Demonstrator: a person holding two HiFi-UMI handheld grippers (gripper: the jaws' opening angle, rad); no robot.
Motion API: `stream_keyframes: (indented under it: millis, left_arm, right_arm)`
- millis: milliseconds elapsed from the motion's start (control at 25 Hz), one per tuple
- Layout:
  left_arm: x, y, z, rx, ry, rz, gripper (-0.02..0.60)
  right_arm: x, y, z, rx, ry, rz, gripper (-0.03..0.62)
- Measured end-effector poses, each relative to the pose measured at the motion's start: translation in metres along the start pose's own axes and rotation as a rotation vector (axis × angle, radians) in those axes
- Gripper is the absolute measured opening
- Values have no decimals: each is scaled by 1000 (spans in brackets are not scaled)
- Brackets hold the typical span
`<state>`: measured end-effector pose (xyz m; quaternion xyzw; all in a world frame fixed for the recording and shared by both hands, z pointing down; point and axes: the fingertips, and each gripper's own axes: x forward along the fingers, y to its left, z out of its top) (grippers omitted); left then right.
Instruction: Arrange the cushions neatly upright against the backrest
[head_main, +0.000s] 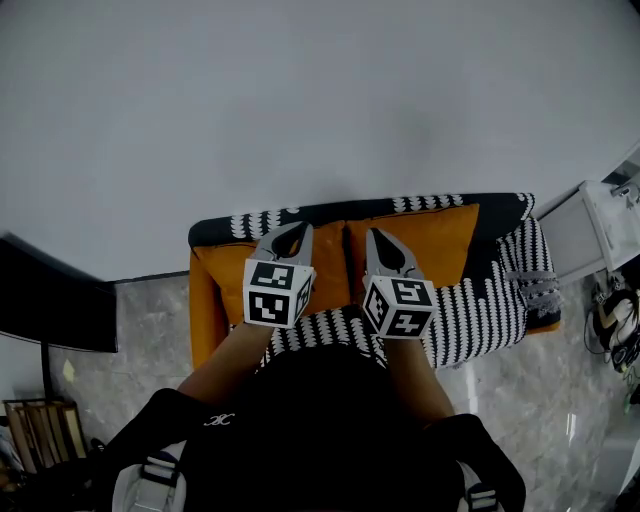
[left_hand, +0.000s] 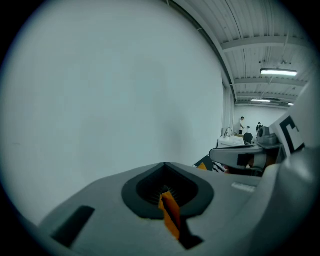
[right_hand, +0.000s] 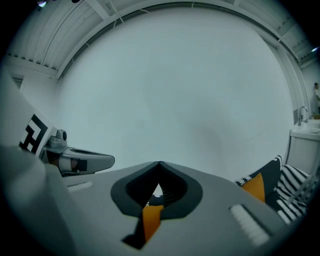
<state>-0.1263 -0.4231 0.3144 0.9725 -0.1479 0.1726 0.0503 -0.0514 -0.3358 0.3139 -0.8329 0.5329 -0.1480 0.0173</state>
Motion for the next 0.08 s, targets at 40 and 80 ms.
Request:
stream_keyframes:
  millis: [40, 80]
  left_arm:
    - [0, 2, -1, -4, 3, -1, 6]
    - [-1, 4, -3, -7, 6, -1, 6]
  right_arm:
    - [1, 2, -1, 0, 4, 2, 6]
    - [2, 4, -3, 0, 9, 5, 6]
